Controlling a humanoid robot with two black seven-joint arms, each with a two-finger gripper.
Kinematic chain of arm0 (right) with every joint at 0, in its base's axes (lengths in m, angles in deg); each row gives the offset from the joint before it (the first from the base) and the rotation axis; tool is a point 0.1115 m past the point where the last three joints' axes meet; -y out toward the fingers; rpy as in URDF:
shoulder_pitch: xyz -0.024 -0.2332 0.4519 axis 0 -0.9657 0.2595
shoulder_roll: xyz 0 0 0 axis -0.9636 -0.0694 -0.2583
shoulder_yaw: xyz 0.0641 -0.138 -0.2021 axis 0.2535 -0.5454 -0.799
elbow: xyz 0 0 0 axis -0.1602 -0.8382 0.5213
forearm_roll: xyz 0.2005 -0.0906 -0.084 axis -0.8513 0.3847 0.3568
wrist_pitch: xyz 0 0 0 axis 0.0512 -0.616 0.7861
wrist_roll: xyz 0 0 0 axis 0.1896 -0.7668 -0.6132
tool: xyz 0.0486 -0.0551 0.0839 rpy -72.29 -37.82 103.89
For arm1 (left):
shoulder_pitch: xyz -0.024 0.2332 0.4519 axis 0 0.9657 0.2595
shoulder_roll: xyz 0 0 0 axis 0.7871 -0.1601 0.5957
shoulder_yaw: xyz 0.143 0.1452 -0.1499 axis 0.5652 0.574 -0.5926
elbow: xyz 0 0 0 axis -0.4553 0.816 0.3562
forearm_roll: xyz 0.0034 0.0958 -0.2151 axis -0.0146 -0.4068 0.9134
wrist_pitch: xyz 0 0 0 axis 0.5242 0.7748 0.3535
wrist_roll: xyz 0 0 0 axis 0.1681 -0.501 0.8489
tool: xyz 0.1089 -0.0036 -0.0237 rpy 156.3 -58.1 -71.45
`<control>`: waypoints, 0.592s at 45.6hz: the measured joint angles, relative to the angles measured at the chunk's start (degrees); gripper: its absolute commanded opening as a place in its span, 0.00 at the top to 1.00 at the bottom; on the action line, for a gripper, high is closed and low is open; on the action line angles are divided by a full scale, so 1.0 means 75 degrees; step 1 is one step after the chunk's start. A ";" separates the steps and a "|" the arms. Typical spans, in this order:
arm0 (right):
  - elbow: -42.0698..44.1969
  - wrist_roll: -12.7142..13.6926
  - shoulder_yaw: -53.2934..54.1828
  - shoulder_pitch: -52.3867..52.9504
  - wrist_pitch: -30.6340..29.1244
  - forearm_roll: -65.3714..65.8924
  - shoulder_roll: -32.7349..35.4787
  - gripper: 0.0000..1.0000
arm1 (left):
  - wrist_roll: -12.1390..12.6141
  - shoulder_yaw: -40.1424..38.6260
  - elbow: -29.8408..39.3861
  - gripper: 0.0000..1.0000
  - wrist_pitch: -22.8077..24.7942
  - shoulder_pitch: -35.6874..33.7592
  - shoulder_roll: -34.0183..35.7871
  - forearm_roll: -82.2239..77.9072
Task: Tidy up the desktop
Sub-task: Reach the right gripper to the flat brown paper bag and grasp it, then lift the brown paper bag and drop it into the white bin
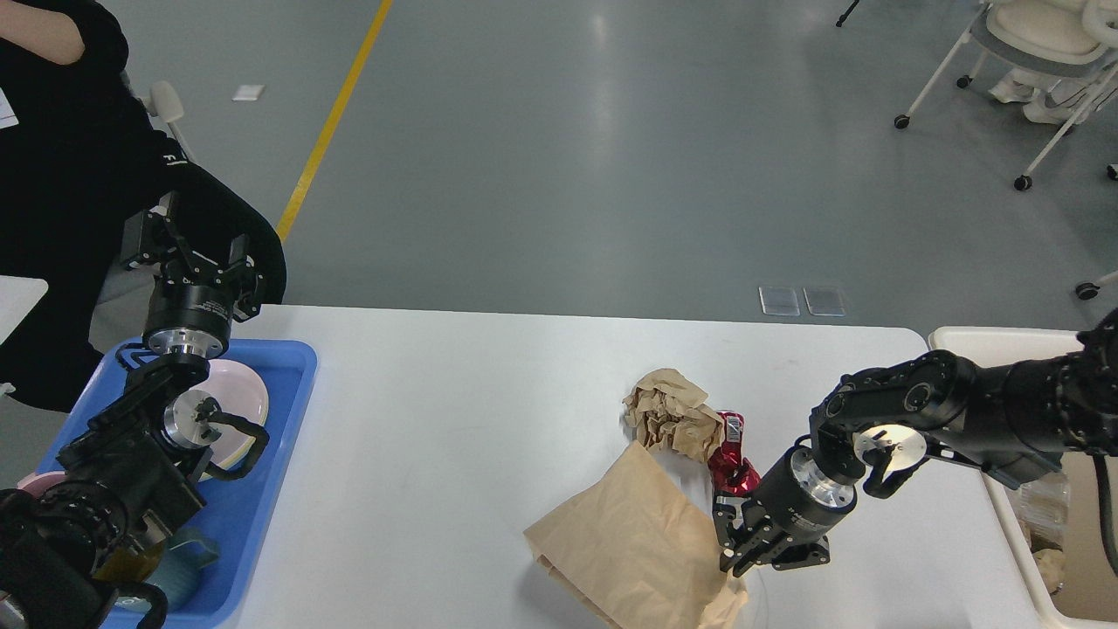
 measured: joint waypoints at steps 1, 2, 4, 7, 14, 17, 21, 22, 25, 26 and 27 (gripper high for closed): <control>0.0001 0.0000 0.0001 0.0000 0.0008 0.0000 0.0004 1.00 | 0.0000 0.0000 0.0000 0.04 0.0000 0.0000 0.0000 -0.0002; 0.0003 0.0000 0.0003 0.0000 0.0015 0.0000 0.0008 1.00 | 0.0000 0.0000 0.0000 0.04 0.0000 -0.0001 0.0000 -0.0004; 0.0004 0.0000 0.0009 0.0005 0.0026 0.0000 0.0015 1.00 | 0.0000 0.0000 0.0000 0.04 0.0000 -0.0003 0.0000 -0.0006; 0.0004 0.0000 0.0040 0.0024 0.0033 0.0006 0.0025 1.00 | 0.0000 0.0000 0.0000 0.04 0.0000 -0.0005 0.0000 -0.0006; -0.0015 0.0000 0.0239 0.0093 0.0016 0.0011 0.0122 1.00 | 0.0000 0.0000 0.0000 0.04 0.0000 -0.0005 0.0000 -0.0004; -0.0055 0.0000 0.0285 0.0156 -0.0012 0.0011 0.0220 1.00 | 0.0000 0.0000 0.0000 0.04 0.0000 -0.0005 0.0000 -0.0003; -0.0114 -0.0001 0.0396 0.0263 -0.0134 0.0012 0.0409 1.00 | 0.0000 0.0000 0.0000 0.04 0.0000 -0.0005 0.0000 -0.0002; -0.0135 -0.0001 0.0424 0.0295 -0.0178 0.0012 0.0467 1.00 | 0.0000 0.0000 0.0000 0.04 0.0000 -0.0005 0.0000 -0.0001; -0.0211 -0.0007 0.0502 0.0439 -0.0381 0.0012 0.0678 1.00 | 0.0000 0.0000 0.0000 0.04 0.0000 -0.0004 0.0000 -0.0001; -0.0232 -0.0010 0.0521 0.0496 -0.0457 0.0012 0.0743 1.00 | 0.0000 0.0000 0.0000 0.04 0.0000 -0.0004 0.0000 -0.0001; -0.0252 -0.0012 0.0540 0.0557 -0.0536 0.0012 0.0805 1.00 | 0.0000 0.0000 0.0000 0.04 0.0000 -0.0004 0.0000 0.0000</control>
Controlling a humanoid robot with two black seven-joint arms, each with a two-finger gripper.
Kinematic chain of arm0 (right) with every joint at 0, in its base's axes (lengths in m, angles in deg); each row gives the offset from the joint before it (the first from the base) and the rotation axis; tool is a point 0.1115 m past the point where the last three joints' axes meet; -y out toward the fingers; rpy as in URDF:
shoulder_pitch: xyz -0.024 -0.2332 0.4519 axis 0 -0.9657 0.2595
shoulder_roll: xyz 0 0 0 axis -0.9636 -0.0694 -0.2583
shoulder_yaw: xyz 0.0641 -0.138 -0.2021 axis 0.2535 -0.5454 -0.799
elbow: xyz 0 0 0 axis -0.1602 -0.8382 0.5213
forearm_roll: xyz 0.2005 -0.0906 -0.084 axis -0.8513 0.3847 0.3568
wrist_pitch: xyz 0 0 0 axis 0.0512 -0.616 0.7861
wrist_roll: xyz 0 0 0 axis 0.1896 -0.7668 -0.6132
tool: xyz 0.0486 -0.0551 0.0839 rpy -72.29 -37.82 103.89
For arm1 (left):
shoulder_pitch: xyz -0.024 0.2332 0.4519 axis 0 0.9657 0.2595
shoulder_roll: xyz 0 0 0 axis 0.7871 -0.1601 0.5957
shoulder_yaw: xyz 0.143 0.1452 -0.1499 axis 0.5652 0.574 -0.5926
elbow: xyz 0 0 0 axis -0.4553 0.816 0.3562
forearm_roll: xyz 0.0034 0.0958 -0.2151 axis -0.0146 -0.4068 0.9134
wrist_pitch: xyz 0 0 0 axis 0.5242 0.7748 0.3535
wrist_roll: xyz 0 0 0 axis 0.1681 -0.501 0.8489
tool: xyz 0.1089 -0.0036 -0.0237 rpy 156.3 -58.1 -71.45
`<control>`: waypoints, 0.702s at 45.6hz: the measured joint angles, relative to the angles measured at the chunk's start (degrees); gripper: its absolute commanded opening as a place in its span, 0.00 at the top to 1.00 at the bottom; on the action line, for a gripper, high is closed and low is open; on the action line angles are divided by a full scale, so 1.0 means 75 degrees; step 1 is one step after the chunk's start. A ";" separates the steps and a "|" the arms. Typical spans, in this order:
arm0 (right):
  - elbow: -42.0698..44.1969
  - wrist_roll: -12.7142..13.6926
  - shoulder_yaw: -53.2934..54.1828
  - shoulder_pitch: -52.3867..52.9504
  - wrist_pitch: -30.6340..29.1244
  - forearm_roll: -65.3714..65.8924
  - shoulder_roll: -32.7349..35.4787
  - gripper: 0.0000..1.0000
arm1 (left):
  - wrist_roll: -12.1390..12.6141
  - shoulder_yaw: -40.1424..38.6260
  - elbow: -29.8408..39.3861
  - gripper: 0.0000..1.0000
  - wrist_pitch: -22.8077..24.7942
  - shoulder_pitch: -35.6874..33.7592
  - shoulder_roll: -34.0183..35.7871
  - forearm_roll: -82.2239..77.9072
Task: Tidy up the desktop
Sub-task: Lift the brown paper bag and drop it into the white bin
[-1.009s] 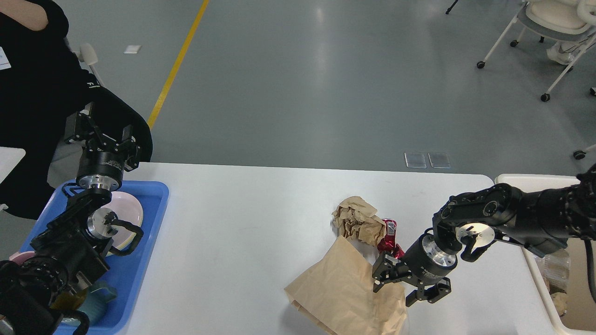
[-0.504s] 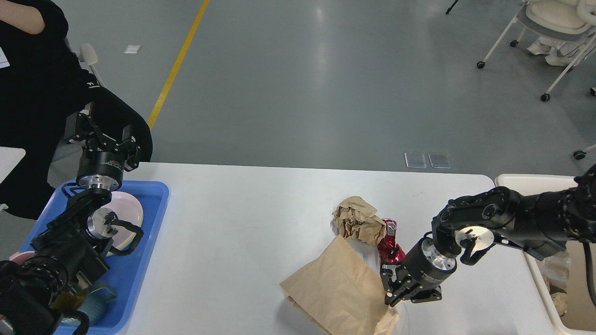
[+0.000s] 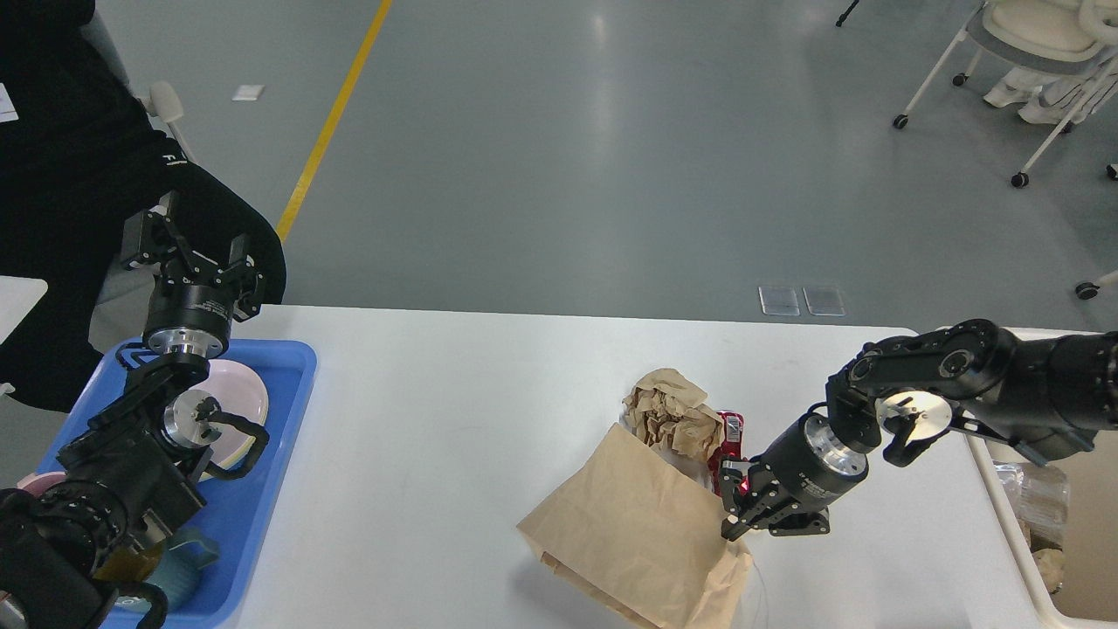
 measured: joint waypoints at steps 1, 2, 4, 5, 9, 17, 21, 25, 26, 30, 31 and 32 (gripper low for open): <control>-0.0020 -0.0004 0.0026 0.0078 -0.0099 0.0000 0.0070 1.00 | 0.0000 0.0000 0.0000 0.04 0.0000 0.0001 0.0000 0.0000; -0.0035 -0.0007 0.0052 0.0140 -0.0182 0.0000 0.0123 1.00 | 0.0000 0.0000 0.0000 0.04 0.0000 0.0002 0.0000 -0.0001; -0.0058 -0.0014 0.0123 0.0259 -0.0349 0.0000 0.0225 1.00 | 0.0000 0.0000 0.0000 0.04 0.0000 0.0004 0.0000 0.0000; -0.0074 -0.0018 0.0180 0.0324 -0.0452 0.0000 0.0288 1.00 | 0.0000 0.0000 0.0000 0.04 0.0000 0.0004 0.0000 -0.0001; -0.0109 -0.0021 0.0456 0.0498 -0.0862 0.0000 0.0527 1.00 | 0.0000 0.0000 0.0000 0.04 0.0000 0.0004 0.0000 -0.0001; -0.0200 -0.0021 0.1149 0.0817 -0.1705 -0.0003 0.0954 1.00 | 0.0000 0.0000 0.0000 0.04 0.0000 0.0005 0.0000 0.0002; -0.0222 -0.0021 0.1432 0.1022 -0.1881 -0.0002 0.1163 1.00 | 0.0000 0.0000 0.0000 0.04 0.0000 0.0005 0.0000 0.0002; -0.0222 -0.0021 0.1727 0.1229 -0.1956 -0.0002 0.1392 1.00 | 0.0000 0.0000 0.0000 0.04 0.0000 0.0005 0.0000 0.0002; -0.0216 -0.0021 0.1820 0.1287 -0.1964 -0.0003 0.1463 1.00 | 0.0000 0.0000 0.0000 0.04 0.0000 0.0005 0.0000 0.0003; -0.0119 -0.0021 0.2231 0.1483 -0.1957 -0.0003 0.1758 1.00 | 0.0000 0.0000 0.0000 0.04 0.0000 0.0005 0.0000 0.0002; -0.0075 -0.0021 0.2337 0.1510 -0.1939 -0.0003 0.1830 1.00 | 0.0000 0.0000 0.0000 0.04 0.0000 0.0005 0.0000 0.0002; -0.0021 -0.0021 0.2426 0.1525 -0.1923 -0.0003 0.1886 1.00 | 0.0000 0.0000 0.0000 0.04 0.0000 0.0005 0.0000 0.0002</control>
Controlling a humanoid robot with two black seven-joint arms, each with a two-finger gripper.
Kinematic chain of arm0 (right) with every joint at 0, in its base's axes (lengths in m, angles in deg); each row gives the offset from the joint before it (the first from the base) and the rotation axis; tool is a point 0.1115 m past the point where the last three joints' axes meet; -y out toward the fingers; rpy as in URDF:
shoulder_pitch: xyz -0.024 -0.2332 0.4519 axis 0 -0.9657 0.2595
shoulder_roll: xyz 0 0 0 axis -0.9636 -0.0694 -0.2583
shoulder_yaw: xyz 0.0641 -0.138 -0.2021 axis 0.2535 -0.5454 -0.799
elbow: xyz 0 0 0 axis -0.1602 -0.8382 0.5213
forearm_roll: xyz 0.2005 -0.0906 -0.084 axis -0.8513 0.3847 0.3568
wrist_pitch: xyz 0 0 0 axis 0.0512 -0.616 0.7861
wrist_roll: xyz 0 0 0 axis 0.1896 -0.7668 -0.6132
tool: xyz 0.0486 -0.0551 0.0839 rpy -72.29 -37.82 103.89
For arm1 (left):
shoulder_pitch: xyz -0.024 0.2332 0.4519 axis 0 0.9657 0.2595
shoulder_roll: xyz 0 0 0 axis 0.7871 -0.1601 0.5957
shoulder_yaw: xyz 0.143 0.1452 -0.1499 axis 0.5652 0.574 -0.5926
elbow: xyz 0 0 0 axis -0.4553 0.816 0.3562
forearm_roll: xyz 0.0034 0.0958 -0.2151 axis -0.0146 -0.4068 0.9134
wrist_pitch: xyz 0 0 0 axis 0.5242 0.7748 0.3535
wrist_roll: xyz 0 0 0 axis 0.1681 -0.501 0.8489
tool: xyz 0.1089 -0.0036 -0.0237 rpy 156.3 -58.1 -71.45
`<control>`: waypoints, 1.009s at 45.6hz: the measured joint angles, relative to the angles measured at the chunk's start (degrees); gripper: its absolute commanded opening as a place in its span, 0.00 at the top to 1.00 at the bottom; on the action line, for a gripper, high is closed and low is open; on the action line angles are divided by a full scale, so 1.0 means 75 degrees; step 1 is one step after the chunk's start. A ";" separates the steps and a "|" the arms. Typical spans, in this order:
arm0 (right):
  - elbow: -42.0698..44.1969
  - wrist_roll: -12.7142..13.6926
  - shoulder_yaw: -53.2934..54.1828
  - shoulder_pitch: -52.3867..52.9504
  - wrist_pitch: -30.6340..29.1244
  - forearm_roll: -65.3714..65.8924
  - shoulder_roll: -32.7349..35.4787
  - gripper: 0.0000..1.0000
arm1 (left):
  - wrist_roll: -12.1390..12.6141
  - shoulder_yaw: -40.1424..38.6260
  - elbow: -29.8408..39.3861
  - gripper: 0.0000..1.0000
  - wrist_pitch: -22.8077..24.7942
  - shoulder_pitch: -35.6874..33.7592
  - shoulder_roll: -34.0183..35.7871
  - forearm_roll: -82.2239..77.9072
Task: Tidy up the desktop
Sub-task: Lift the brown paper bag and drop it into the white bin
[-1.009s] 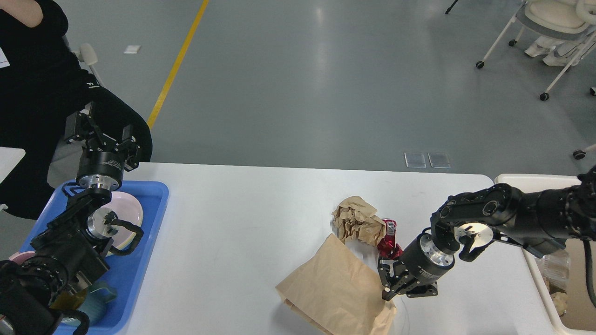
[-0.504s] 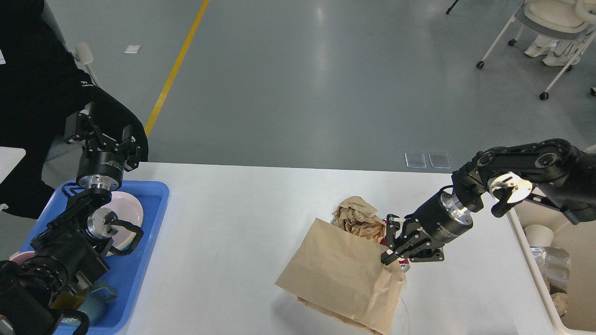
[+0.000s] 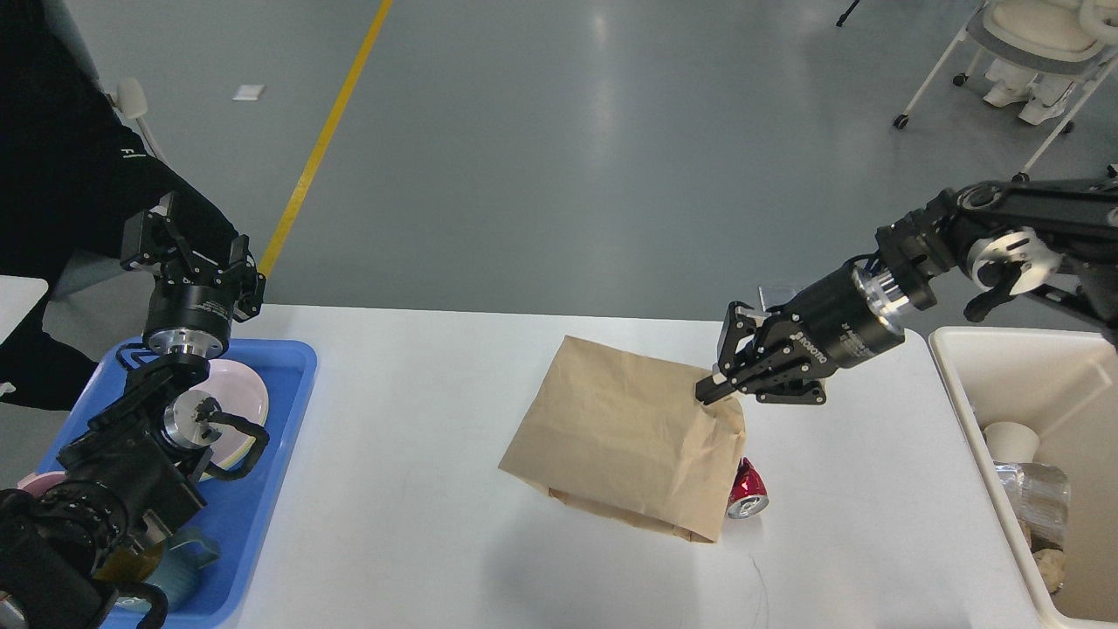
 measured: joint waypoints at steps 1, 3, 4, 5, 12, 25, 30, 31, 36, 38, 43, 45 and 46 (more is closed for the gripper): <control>0.0069 0.0000 0.0088 0.0011 0.0017 -0.0001 0.0052 1.00 | 0.0000 0.0000 0.0000 0.04 0.0000 0.0000 0.0000 0.0001; 0.0271 0.0001 0.0259 0.0025 0.0052 -0.0004 0.0143 1.00 | 0.0000 0.0000 0.0000 0.04 0.0000 0.0000 0.0000 0.0000; 0.0387 0.0003 0.0320 0.0026 0.0071 -0.0005 0.0170 1.00 | 0.0000 0.0000 0.0000 0.04 0.0000 0.0000 0.0000 0.0000; 0.0508 0.0004 0.0368 0.0026 0.0093 -0.0005 0.0189 1.00 | 0.0000 0.0000 0.0000 0.04 0.0000 0.0000 0.0000 0.0000; 0.1860 0.0021 0.0397 -0.0183 0.0373 0.0000 0.0204 1.00 | 0.0000 0.0000 0.0000 0.04 0.0000 -0.0002 0.0000 -0.0001; 0.4357 0.0033 0.0167 -0.1737 0.1367 0.0015 0.0253 1.00 | 0.0000 0.0000 0.0000 0.04 0.0000 -0.0005 0.0000 -0.0005; 0.4823 0.0033 0.0146 -0.2531 0.2355 -0.0001 0.0473 1.00 | 0.0000 0.0000 0.0000 0.04 0.0000 -0.0008 0.0000 -0.0004; 0.4868 0.0033 0.0146 -0.2661 0.2545 -0.0002 0.0527 1.00 | 0.0000 0.0000 0.0000 0.04 0.0000 -0.0008 0.0000 -0.0004; 0.4953 0.0030 0.0149 -0.3254 0.3489 -0.0009 0.0830 1.00 | 0.0000 0.0000 0.0000 0.04 0.0000 -0.0008 0.0000 -0.0006; 0.4962 0.0027 0.0153 -0.3463 0.3859 -0.0009 0.0987 1.00 | 0.0000 0.0000 0.0000 0.04 0.0000 -0.0008 0.0000 -0.0005; 0.4983 0.0024 0.0160 -0.3895 0.4721 -0.0009 0.1316 1.00 | 0.0000 0.0000 0.0000 0.04 0.0000 -0.0008 0.0000 -0.0005; 0.4990 0.0024 0.0160 -0.4053 0.4984 -0.0009 0.1412 1.00 | 0.0000 0.0000 0.0000 0.04 0.0000 -0.0007 0.0000 -0.0005; 0.4996 0.0023 0.0159 -0.4159 0.5118 -0.0009 0.1464 1.00 | 0.0000 0.0000 0.0000 0.04 0.0000 -0.0008 0.0000 -0.0005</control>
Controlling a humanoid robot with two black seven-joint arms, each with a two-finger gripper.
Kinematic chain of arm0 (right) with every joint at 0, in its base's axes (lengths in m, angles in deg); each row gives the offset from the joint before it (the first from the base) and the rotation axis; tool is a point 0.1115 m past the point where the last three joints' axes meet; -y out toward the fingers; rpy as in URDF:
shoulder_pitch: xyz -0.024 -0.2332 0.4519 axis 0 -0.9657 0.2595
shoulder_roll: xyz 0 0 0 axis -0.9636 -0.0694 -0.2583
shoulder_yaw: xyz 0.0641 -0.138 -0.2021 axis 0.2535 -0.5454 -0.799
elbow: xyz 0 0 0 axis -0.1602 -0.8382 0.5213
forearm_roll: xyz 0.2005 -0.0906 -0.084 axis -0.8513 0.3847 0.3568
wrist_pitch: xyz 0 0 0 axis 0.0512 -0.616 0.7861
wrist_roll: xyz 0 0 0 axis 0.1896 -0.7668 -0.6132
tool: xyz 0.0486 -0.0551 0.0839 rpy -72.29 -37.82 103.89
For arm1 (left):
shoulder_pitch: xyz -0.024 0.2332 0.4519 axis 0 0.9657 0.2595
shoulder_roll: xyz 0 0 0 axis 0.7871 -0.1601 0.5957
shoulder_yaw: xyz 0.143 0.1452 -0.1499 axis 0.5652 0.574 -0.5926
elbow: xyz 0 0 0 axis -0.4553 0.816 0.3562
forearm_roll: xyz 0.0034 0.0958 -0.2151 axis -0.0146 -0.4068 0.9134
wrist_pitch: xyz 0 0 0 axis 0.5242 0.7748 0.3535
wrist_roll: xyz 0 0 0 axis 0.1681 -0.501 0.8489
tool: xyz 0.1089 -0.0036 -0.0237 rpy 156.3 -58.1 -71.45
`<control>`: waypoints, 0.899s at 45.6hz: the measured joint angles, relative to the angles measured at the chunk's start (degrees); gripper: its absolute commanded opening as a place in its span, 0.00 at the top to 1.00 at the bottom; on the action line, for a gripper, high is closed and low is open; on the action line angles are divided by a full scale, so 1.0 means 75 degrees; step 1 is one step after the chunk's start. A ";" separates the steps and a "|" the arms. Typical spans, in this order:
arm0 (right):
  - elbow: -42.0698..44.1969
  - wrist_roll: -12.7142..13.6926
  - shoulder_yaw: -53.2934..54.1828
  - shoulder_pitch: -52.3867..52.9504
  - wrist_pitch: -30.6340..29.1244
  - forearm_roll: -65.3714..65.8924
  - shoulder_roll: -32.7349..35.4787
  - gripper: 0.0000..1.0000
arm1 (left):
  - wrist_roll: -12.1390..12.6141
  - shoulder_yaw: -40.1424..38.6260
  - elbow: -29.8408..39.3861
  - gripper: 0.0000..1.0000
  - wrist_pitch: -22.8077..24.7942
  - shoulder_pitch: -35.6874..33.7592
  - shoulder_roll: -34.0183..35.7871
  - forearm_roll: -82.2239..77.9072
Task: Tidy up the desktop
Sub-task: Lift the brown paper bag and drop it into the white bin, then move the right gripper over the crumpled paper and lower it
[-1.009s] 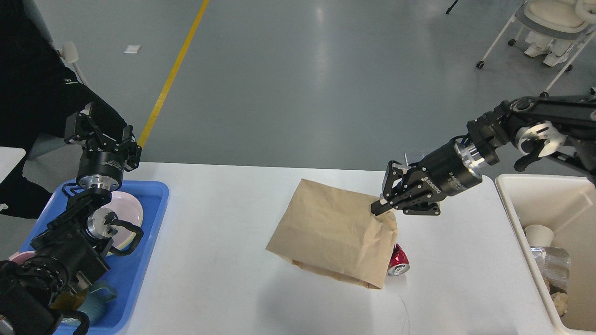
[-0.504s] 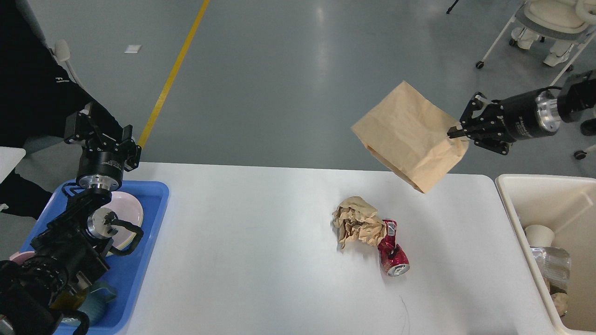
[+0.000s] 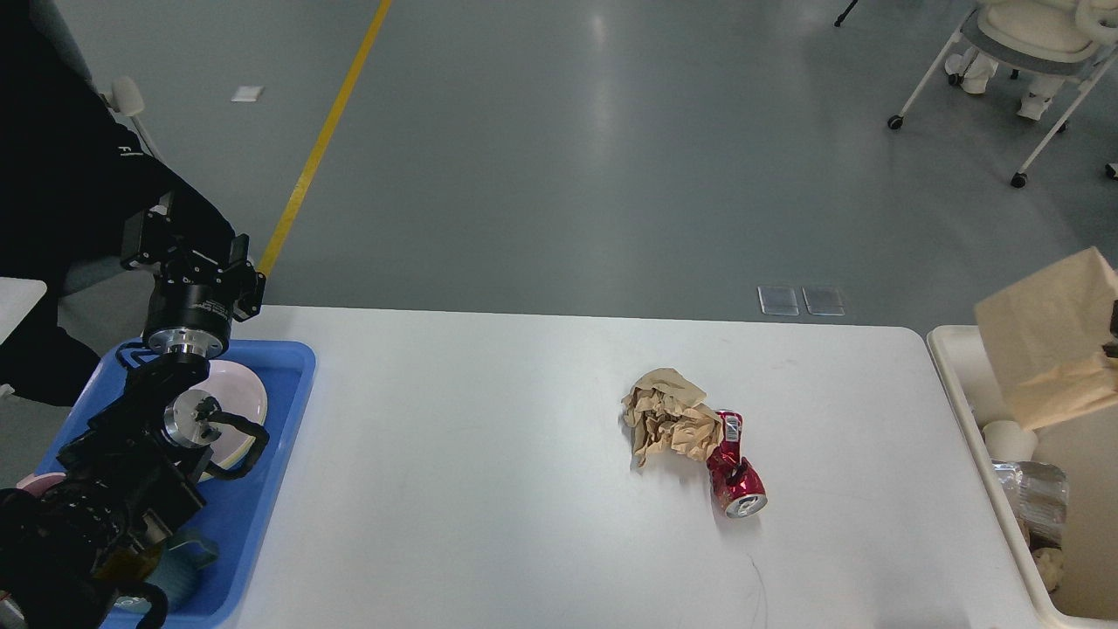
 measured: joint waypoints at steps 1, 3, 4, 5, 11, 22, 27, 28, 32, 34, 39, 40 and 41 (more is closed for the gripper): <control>0.0001 0.0000 -0.0004 -0.0086 0.0086 0.0000 0.0037 1.00 | 0.0000 0.0000 0.0000 0.04 0.0000 0.0000 0.0000 0.0001; 0.0003 0.0000 -0.0016 -0.0318 0.0223 0.0000 0.0109 0.63 | 0.0000 0.0000 0.0000 0.04 0.0000 0.0000 0.0000 0.0001; 0.0003 -0.0001 -0.0019 -0.0435 0.0263 0.0000 0.0131 0.48 | 0.0000 0.0000 0.0000 0.04 0.0000 0.0000 0.0000 0.0001; 0.0003 -0.0001 -0.0020 -0.0523 0.0290 0.0000 0.0145 0.34 | 0.0000 0.0000 0.0000 0.04 0.0000 0.0000 0.0000 0.0001; 0.0065 -0.0012 -0.0021 -0.0942 0.0414 0.0008 0.0166 0.01 | 0.0000 0.0000 0.0000 0.04 0.0000 0.0000 0.0000 0.0000; 0.0161 -0.0015 -0.0031 -0.1104 0.0423 0.0027 -0.0025 0.01 | 0.0000 0.0000 0.0000 0.04 0.0000 0.0003 0.0000 0.0001; 0.0099 -0.0014 -0.0079 -0.1125 0.0421 0.0069 -0.0177 0.01 | 0.0000 0.0000 0.0000 0.04 0.0000 0.0004 0.0000 0.0002; 0.0086 -0.0014 -0.0112 -0.1118 0.0420 0.0086 -0.0237 0.01 | 0.0000 0.0000 0.0000 0.04 0.0000 0.0004 0.0000 0.0001; 0.0068 -0.0014 -0.0269 -0.0961 0.0419 0.0127 -0.0555 0.01 | 0.0000 0.0000 0.0000 0.04 0.0000 0.0005 0.0000 0.0000; 0.0066 -0.0014 -0.0345 -0.0799 0.0419 0.0135 -0.0708 0.01 | 0.0000 0.0000 0.0000 0.04 0.0000 0.0005 0.0000 0.0001; 0.0039 -0.0007 -0.0547 -0.0215 0.0400 0.0138 -0.1059 0.00 | 0.0000 0.0000 0.0000 0.04 0.0000 0.0007 0.0000 0.0001; 0.0019 -0.0005 -0.0581 -0.0100 0.0394 0.0137 -0.1142 0.00 | 0.0000 0.0000 0.0000 0.04 0.0000 0.0008 0.0000 0.0003; -0.0007 -0.0004 -0.0615 0.0020 0.0387 0.0137 -0.1236 0.00 | 0.0000 0.0000 0.0000 0.04 0.0000 0.0009 0.0000 0.0004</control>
